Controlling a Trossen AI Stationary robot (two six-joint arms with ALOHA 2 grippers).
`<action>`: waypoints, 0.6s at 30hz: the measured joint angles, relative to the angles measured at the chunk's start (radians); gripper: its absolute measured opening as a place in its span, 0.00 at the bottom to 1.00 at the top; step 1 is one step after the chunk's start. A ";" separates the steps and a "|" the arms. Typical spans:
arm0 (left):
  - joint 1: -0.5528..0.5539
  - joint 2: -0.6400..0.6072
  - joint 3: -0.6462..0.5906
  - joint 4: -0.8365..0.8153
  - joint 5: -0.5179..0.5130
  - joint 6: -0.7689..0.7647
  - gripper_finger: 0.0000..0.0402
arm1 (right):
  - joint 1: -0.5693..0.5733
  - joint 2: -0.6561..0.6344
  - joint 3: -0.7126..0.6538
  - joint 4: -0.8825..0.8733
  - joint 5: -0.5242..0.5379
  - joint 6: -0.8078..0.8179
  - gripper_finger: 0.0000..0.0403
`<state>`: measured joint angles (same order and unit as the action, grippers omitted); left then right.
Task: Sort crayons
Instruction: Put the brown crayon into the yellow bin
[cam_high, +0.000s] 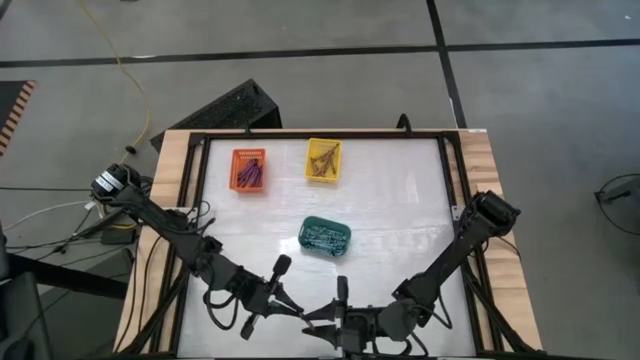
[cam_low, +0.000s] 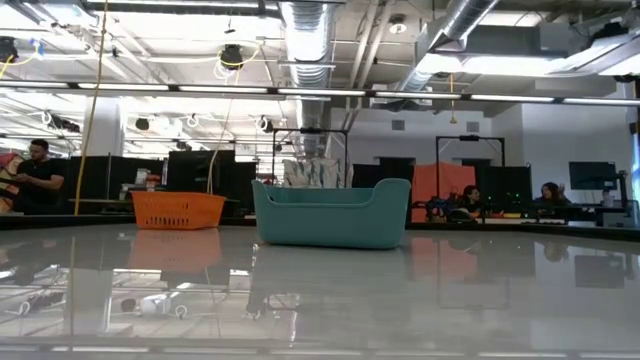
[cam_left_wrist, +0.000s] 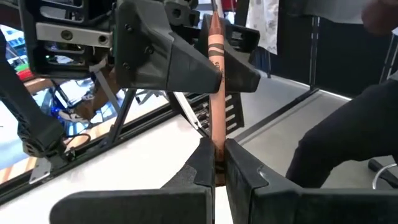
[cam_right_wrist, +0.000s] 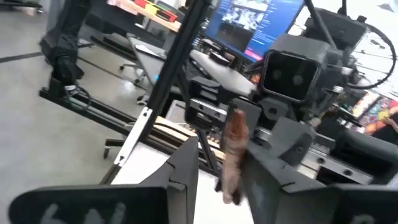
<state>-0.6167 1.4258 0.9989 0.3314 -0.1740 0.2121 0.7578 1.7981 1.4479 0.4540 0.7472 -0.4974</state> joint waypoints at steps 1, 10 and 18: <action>0.000 0.000 0.000 -0.001 -0.007 0.001 0.00 | 0.000 0.000 0.000 0.000 -0.008 -0.001 0.29; 0.000 0.000 0.000 -0.006 -0.010 0.003 0.00 | -0.008 0.000 0.000 -0.002 -0.043 -0.025 0.12; 0.000 0.000 0.000 -0.007 -0.025 0.005 0.00 | -0.009 0.000 0.000 -0.005 -0.045 -0.031 0.02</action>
<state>-0.6170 1.4258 0.9989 0.3244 -0.1994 0.2169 0.7490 1.7981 1.4479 0.4487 0.7027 -0.5281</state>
